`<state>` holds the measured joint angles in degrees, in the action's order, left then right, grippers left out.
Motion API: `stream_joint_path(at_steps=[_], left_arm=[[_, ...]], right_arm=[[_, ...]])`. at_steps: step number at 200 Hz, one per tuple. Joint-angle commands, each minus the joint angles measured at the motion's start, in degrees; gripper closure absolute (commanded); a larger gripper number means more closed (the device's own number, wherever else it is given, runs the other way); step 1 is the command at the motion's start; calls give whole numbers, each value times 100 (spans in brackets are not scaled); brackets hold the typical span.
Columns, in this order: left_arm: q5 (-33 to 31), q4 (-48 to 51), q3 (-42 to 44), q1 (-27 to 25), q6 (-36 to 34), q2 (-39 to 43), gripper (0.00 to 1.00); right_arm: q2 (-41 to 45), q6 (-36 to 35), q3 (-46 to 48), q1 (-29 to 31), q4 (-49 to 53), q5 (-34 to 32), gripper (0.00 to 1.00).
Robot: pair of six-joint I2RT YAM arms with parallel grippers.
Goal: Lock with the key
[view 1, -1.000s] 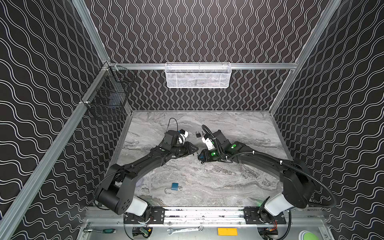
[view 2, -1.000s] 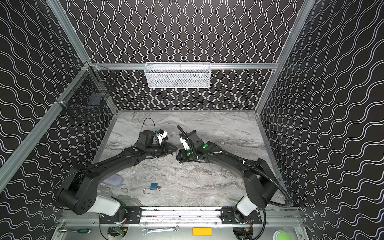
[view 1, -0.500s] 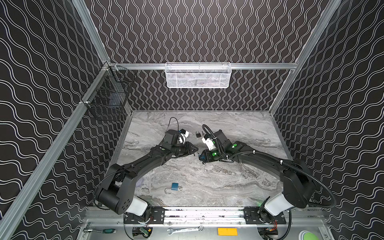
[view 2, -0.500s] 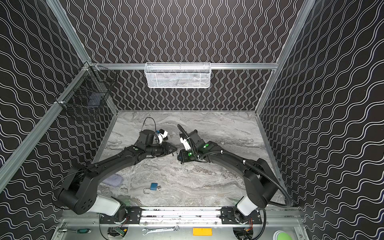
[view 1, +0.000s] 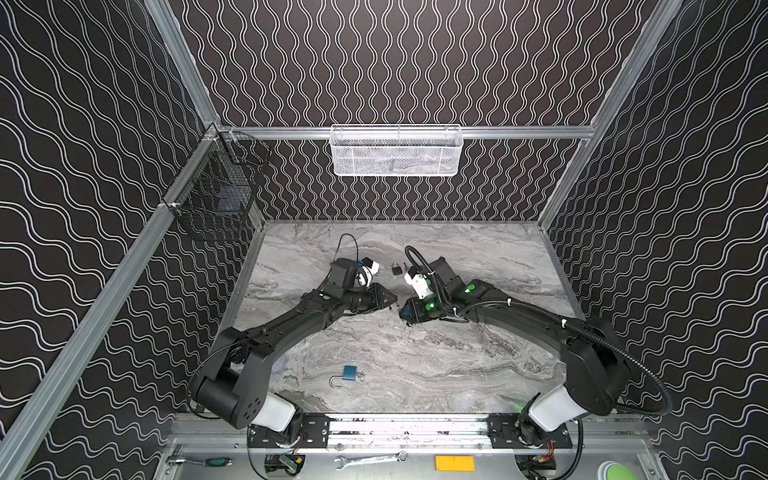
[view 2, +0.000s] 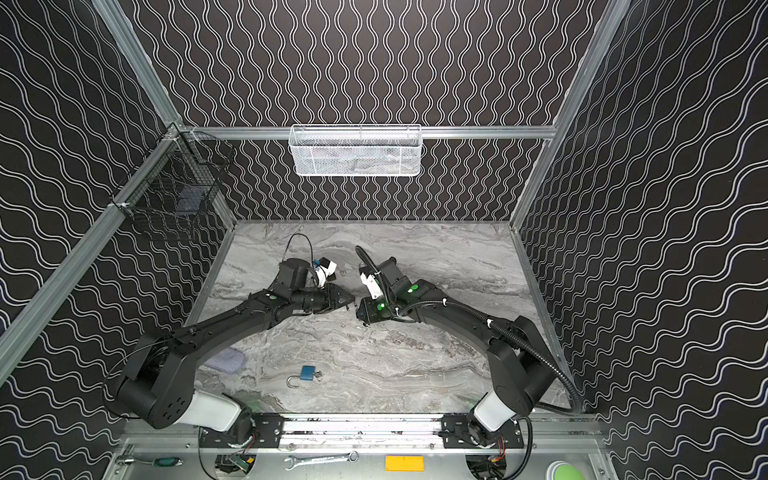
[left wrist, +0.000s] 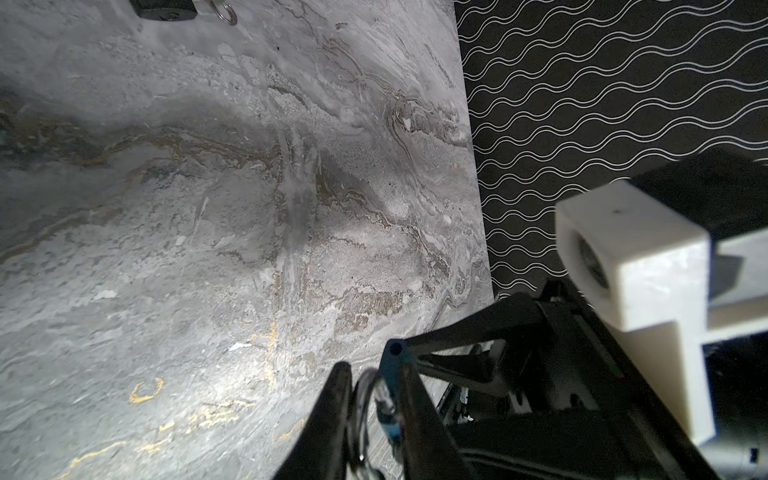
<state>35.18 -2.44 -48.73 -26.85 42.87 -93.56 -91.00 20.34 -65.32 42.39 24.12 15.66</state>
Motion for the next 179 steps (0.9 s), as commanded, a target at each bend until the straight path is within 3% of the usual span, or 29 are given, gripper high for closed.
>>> stream_joint_path(at_steps=[1,72,179], left_arm=[[69,-147,-23,-3,-125,-57,77],[-9,-95,-42,3,-135,-88,81],[-54,-138,-30,13,-90,-102,79]], right_arm=[[2,-100,-71,6,-21,87,89],[-6,-127,-56,-20,3,114,89],[2,-135,-20,-64,1,134,90]])
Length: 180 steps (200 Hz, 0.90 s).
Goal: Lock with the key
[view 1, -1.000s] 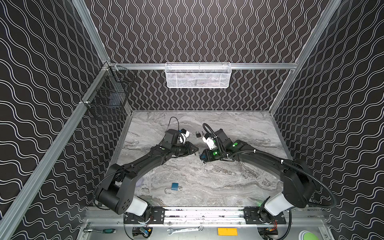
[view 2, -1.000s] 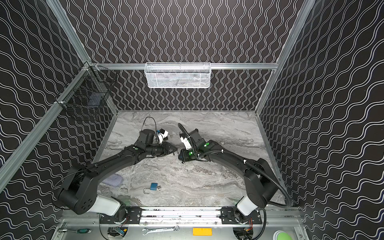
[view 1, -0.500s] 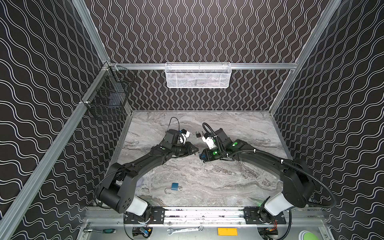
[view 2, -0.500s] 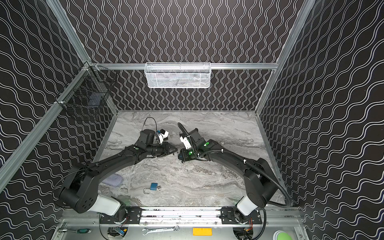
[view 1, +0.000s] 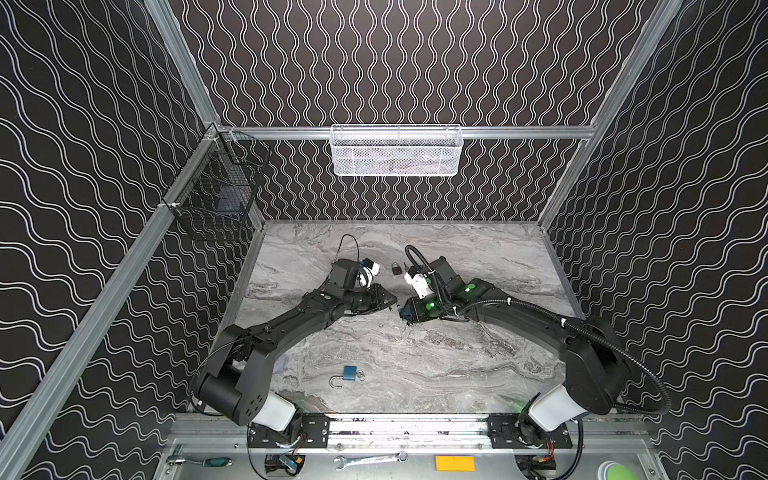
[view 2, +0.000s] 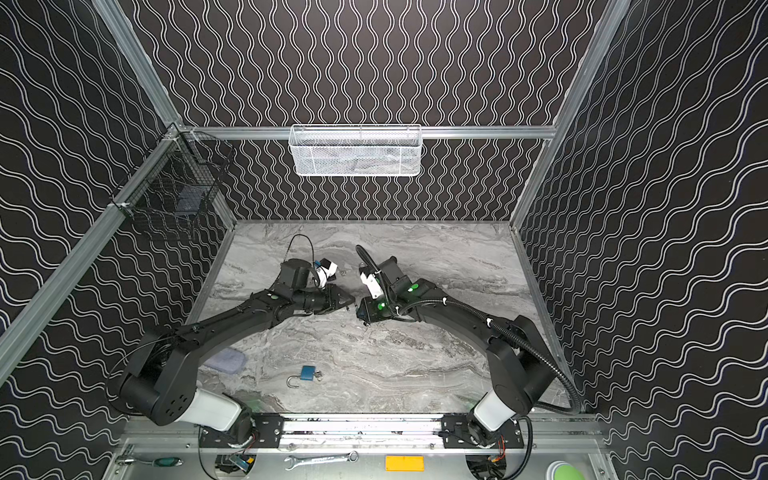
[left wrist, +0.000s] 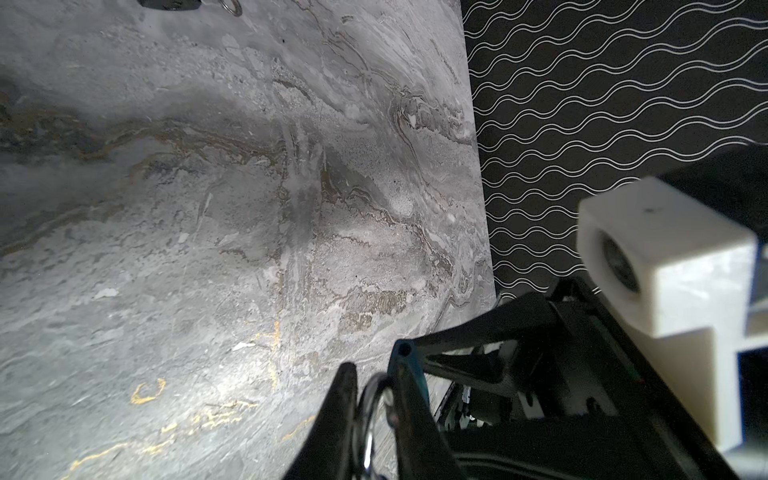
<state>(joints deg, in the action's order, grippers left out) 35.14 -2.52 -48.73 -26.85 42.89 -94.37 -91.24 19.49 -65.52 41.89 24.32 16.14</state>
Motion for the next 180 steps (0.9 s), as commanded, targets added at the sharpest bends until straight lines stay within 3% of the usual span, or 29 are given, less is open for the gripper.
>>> stream_joint_path(at_steps=[1,81,180], left_arm=[[-50,-132,-30,13,-90,-21,79],[-38,-169,26,22,-99,26,80],[-107,-141,30,24,-91,15,97]], right_arm=[[27,-50,6,-14,-17,84,90],[45,-59,19,-10,-24,126,90],[45,-103,-31,-27,21,56,88]])
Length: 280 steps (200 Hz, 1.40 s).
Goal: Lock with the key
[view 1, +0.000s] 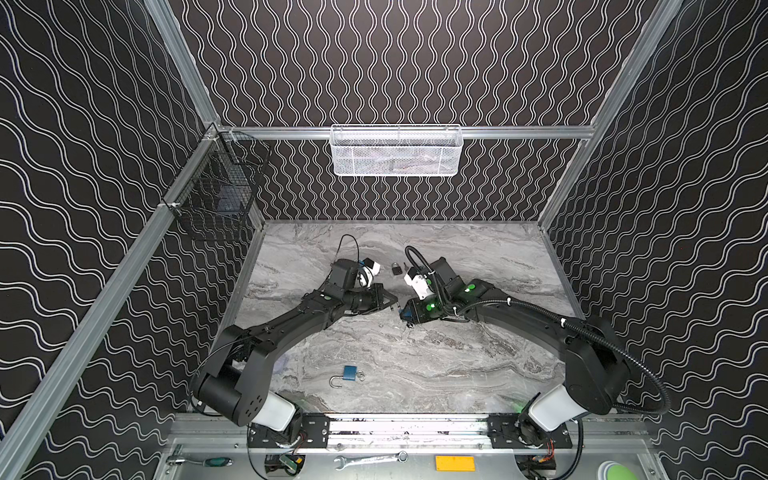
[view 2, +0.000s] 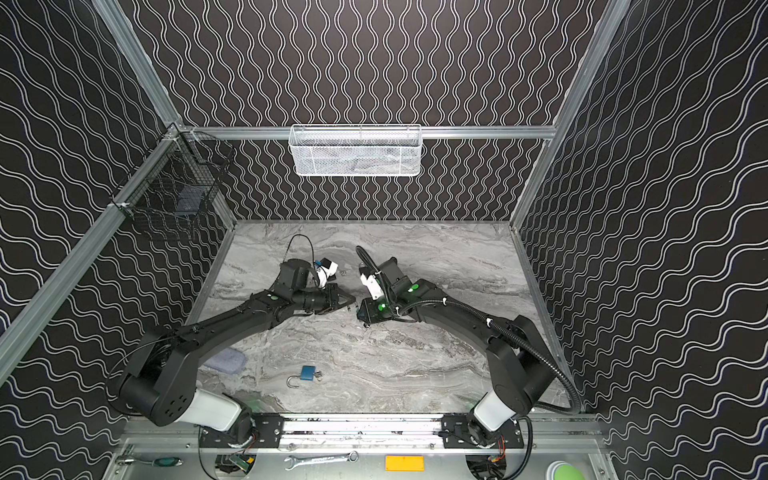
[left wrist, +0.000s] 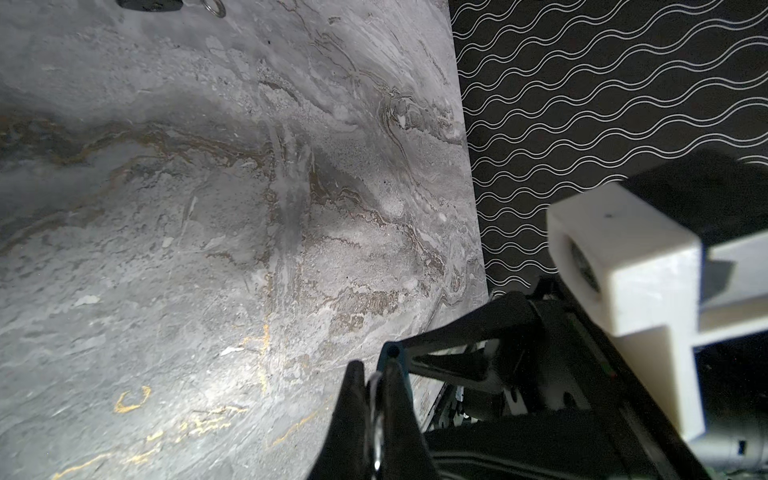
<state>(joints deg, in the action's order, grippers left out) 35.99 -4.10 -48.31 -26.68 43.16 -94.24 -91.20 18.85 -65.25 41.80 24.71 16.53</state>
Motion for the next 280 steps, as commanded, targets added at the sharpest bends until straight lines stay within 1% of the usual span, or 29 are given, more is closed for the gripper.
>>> stream_joint_path(at_steps=[1,21,49,63,74,97,127,146,165,175,189,214,234,247,257,280], left_arm=[[-195,15,-11,6,-120,-3,97],[-235,54,-23,6,-82,24,100],[-272,197,-124,6,49,11,100],[-259,235,-176,5,132,-30,100],[-211,251,-196,5,188,-59,100],[-147,248,-198,7,311,-103,100],[-168,216,-176,5,459,-62,100],[-254,271,-179,5,569,-8,100],[-397,395,-209,8,748,39,100],[-501,462,-230,9,888,78,100],[-679,517,-239,9,1121,162,100],[-965,874,-314,7,1547,353,100],[-1047,902,-300,7,1901,537,100],[-1098,994,-308,11,2016,645,100],[-1130,1106,-341,10,2055,722,100],[-1104,1160,-290,5,2202,849,100]], right_arm=[[41,-39,-57,-21,-23,16,88],[67,-13,-49,-23,-95,0,82],[129,39,-15,-32,-211,-10,73],[138,53,4,-32,-255,-9,64],[129,57,13,-38,-280,-8,60],[136,66,40,-40,-348,42,55],[174,81,80,-39,-413,35,38],[249,4,181,-36,-483,16,34],[543,-138,562,-15,-911,-71,32],[780,-200,769,15,-1239,-251,31],[1184,-287,1427,94,-1829,-667,30],[1976,-546,2583,372,-3410,-1642,30],[2403,-1098,3447,740,-4793,-2272,30],[2500,-1506,3875,1057,-5662,-2725,29],[2488,-1663,3968,1242,-5901,-2957,29],[2265,-1950,3901,1574,-6059,-3432,30]])
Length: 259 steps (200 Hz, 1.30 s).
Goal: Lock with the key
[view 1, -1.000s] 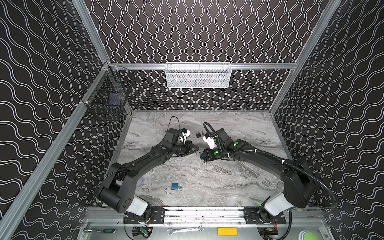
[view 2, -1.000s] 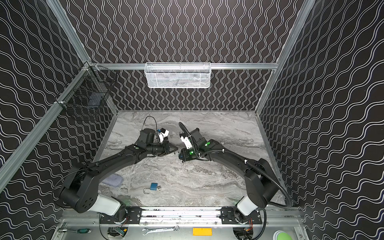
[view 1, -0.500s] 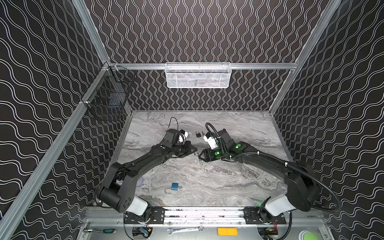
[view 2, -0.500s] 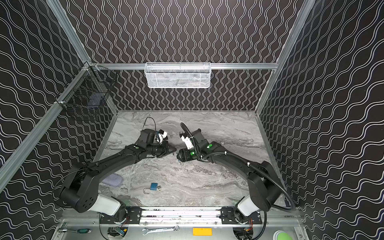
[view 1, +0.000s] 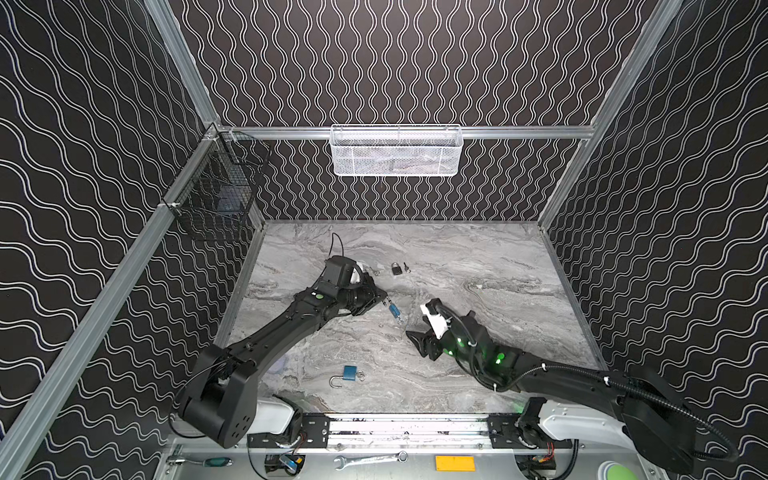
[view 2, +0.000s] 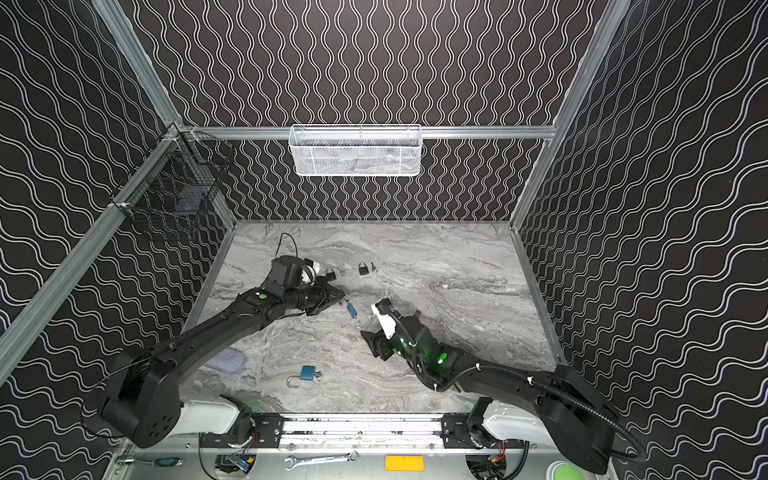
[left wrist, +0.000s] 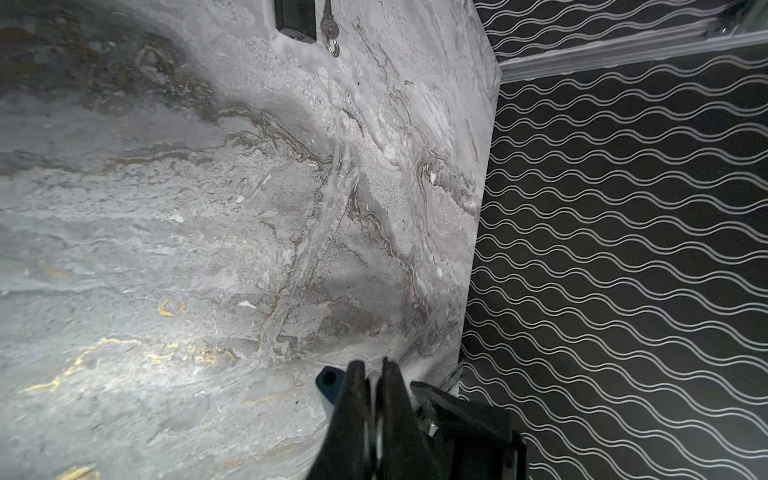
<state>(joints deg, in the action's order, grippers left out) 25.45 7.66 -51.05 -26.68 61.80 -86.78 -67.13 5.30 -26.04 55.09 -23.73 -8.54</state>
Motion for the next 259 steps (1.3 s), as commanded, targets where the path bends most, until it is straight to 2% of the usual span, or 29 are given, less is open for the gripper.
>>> stream_joint_path(at_steps=[1,18,112,218,259], left_arm=[[-45,-22,-13,9,348,110,100],[13,-80,42,1,449,168,100],[-15,-62,116,-1,508,468,100],[83,-232,253,-1,586,536,100],[82,-226,266,-3,582,589,100]], right_arm=[[-150,-607,-26,264,-1232,-950,30],[-348,-814,-11,434,-1600,-1164,30],[-1278,-886,-66,476,-2777,-1191,35],[-1865,-741,-359,466,-2866,-1128,53],[-1948,-689,-402,468,-2920,-1083,55]])
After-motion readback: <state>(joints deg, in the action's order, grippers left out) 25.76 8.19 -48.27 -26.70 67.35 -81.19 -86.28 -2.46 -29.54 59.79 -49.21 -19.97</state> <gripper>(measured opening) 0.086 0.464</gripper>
